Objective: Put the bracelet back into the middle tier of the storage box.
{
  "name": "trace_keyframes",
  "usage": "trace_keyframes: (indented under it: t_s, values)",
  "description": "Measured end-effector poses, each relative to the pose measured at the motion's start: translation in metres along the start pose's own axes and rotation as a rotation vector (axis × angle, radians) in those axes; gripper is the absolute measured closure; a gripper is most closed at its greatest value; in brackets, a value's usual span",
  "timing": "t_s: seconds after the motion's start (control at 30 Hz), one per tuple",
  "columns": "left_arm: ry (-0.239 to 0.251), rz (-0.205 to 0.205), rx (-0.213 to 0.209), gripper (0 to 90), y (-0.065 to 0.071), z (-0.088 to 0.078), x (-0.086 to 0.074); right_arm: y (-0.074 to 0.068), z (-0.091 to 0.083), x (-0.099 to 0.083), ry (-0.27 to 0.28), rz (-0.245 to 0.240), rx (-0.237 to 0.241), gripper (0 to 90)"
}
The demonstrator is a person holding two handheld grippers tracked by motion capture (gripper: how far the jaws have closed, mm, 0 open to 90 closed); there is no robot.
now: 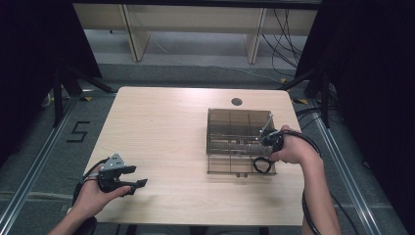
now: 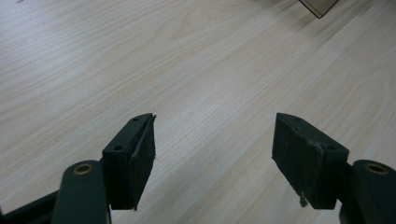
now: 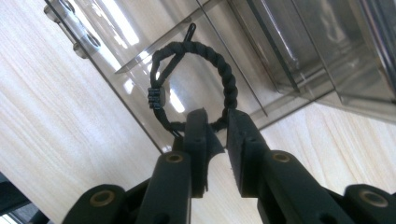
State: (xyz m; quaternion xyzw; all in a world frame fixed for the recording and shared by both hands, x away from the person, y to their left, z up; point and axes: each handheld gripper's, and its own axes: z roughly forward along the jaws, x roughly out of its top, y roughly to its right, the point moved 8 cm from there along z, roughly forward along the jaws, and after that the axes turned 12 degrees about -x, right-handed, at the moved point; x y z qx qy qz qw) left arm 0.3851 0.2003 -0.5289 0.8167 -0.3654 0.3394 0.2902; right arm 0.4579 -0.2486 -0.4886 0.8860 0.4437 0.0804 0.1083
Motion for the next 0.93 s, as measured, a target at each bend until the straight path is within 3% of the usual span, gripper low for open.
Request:
trace_keyframes:
  t_s: [0.33,0.37,0.4,0.43,0.6,0.63,0.73,0.77,0.83,0.93]
  values:
    - [0.002,0.000,0.000,30.1,0.000,0.000,0.000,0.009,-0.003,-0.020,0.008,0.037,0.005,73.6]
    - [0.002,0.000,-0.001,30.0,0.000,0.000,0.000,0.008,-0.005,-0.025,-0.009,0.090,0.010,73.3]
    - [0.002,0.000,-0.002,30.1,0.000,0.000,0.000,0.011,-0.004,-0.027,0.007,0.072,0.017,73.2]
    - [0.001,0.001,-0.002,30.0,0.000,0.000,0.000,0.010,-0.006,-0.030,-0.012,0.103,0.013,73.0]
    - [0.004,-0.001,-0.003,30.0,0.000,0.000,0.000,0.013,-0.002,-0.044,-0.045,0.141,0.034,70.8]
    - [0.004,0.000,-0.003,30.0,0.000,0.000,0.000,0.011,-0.003,-0.047,-0.079,0.171,0.048,69.7]
    - [0.002,0.001,-0.005,30.1,0.000,0.000,0.000,0.013,0.000,-0.052,-0.066,0.157,0.061,69.5]
    - [0.001,0.002,-0.005,30.0,0.000,0.000,0.000,0.010,-0.003,-0.052,-0.079,0.189,0.069,69.4]
    - [-0.001,0.001,-0.006,30.1,0.000,0.000,0.000,0.011,-0.004,-0.053,-0.084,0.206,0.060,69.1]
    - [0.000,0.002,-0.006,30.0,0.000,0.000,0.001,0.013,-0.004,-0.053,-0.068,0.189,0.063,68.9]
